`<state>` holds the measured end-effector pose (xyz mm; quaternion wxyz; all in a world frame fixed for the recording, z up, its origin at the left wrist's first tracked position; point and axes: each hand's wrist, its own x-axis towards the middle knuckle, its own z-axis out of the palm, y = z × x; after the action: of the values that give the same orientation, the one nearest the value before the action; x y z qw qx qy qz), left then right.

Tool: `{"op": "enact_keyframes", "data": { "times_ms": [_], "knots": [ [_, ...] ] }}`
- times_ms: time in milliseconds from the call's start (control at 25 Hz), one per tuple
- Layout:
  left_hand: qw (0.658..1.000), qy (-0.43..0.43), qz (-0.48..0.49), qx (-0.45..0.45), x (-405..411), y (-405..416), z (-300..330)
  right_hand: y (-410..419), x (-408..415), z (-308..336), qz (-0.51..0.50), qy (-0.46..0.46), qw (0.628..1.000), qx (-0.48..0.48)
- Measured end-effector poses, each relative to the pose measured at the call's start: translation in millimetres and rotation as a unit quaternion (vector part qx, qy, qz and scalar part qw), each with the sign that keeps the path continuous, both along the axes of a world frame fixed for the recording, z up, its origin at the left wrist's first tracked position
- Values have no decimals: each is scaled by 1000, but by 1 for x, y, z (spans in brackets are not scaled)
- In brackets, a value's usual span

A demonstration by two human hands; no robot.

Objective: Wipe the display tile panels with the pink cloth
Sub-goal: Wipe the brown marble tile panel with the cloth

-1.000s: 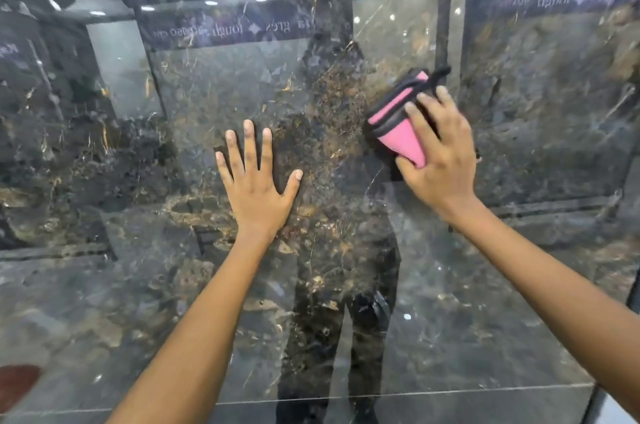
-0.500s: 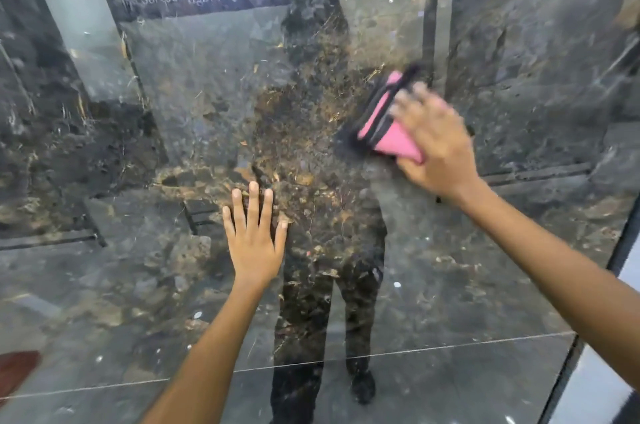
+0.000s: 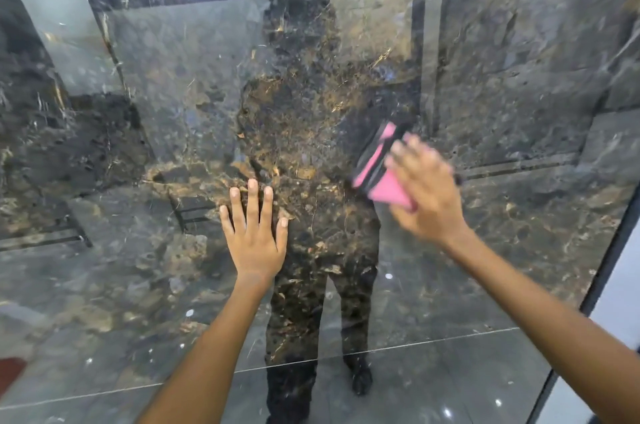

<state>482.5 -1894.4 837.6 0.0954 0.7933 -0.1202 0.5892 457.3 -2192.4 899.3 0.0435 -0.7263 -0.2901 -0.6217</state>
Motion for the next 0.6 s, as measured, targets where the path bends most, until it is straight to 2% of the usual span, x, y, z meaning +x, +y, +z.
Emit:
{"op": "enact_keyframes", "data": {
  "times_ms": [80, 120, 160, 240, 320, 360, 440, 520, 600],
  "knots": [
    [1000, 10, -12, -5, -1, -1, 1, 22, 9, 46, 17, -8, 993, 119],
    [1000, 14, -21, -7, -2, 0, 0, 42, 10, 46, 27, -9, 992, 121],
    [999, 18, -29, -8, -3, 0, -1, 64, 8, 28, 23, 3, 997, 71],
    [998, 32, -49, -9, -6, 3, 1, 89, 5, -52, -29, 60, 989, -134],
    [997, 46, -63, -5, -9, 7, 2, 77, -7, -139, -17, 123, 927, -354],
    [997, 52, -64, -2, -10, 8, 0, 63, -11, -160, 15, 143, 908, -394],
    [997, 59, -56, -3, -13, 9, -16, 41, -11, -144, 66, 158, 913, -370],
    [998, 61, -34, -7, -14, 8, -43, 27, -7, -72, 64, 90, 965, -236],
    [999, 53, -8, -12, -11, 5, -64, 7, 4, -6, 33, 22, 997, -61]
  ]
}}
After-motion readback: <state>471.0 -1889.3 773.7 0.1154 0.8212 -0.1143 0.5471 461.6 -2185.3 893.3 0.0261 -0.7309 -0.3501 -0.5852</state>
